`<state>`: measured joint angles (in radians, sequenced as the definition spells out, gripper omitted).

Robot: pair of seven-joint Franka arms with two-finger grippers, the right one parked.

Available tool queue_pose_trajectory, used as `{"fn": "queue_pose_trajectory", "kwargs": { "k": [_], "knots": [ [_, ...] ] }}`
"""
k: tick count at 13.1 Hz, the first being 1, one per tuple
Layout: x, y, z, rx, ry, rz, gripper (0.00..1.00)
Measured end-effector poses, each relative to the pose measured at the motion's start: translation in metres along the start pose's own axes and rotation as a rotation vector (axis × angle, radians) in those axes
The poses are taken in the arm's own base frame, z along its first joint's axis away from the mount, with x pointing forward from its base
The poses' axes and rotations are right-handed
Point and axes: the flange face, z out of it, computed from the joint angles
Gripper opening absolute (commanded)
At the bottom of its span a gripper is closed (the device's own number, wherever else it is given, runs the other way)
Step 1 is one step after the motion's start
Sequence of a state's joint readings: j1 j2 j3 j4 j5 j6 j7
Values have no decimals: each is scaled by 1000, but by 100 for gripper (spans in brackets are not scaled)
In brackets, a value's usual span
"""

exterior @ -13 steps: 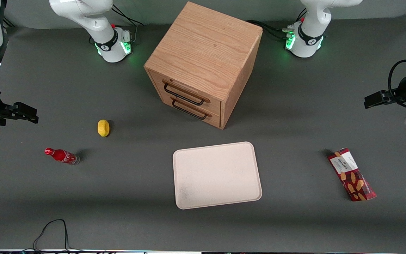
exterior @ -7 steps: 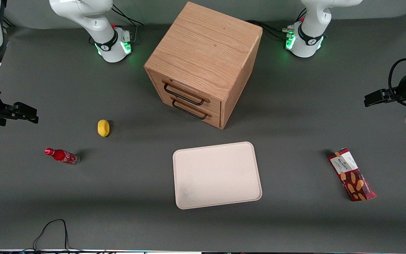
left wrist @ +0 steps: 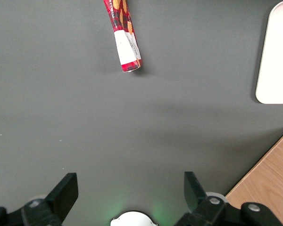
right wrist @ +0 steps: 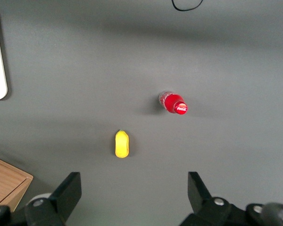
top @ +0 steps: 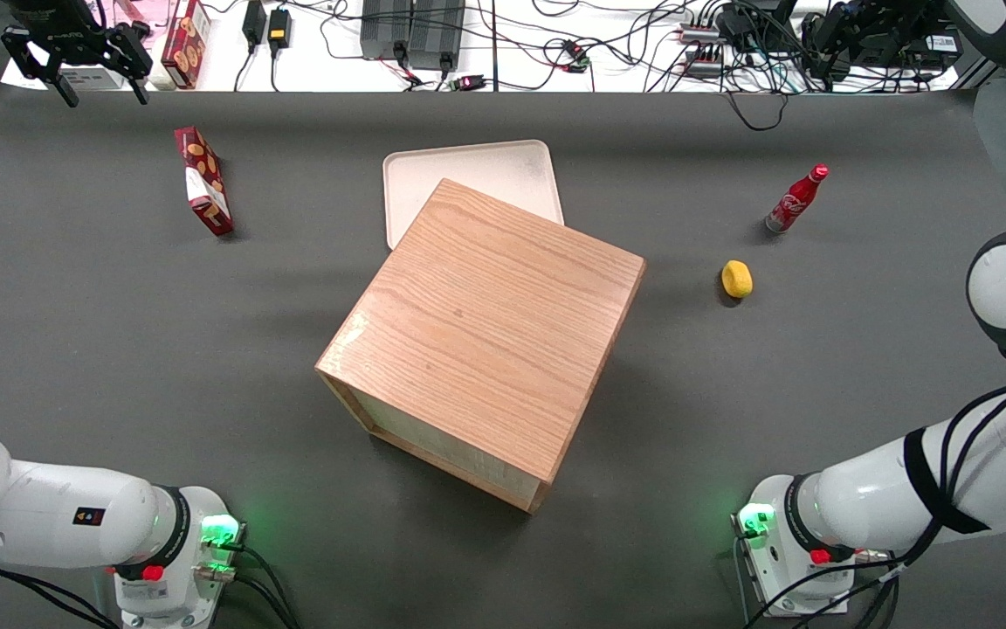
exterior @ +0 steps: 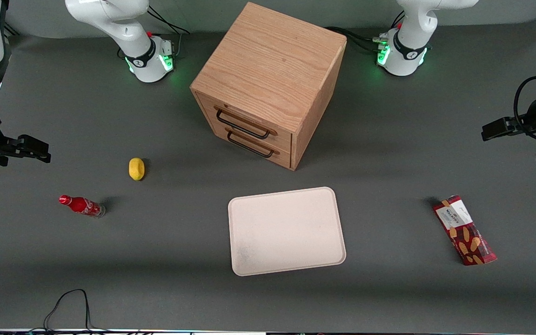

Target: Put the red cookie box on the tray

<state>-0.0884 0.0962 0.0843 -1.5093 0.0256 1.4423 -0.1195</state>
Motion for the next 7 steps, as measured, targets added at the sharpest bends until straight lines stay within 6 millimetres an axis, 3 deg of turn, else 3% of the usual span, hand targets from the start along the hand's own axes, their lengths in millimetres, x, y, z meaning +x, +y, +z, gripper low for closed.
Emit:
{"fn": "queue_pose_trajectory", "kwargs": {
  "k": [1, 4, 7],
  "knots": [
    [3, -4, 1, 2, -1, -9, 100],
    [23, -49, 5, 7, -17, -94, 100],
    [64, -68, 20, 27, -25, -150, 100]
  ]
}}
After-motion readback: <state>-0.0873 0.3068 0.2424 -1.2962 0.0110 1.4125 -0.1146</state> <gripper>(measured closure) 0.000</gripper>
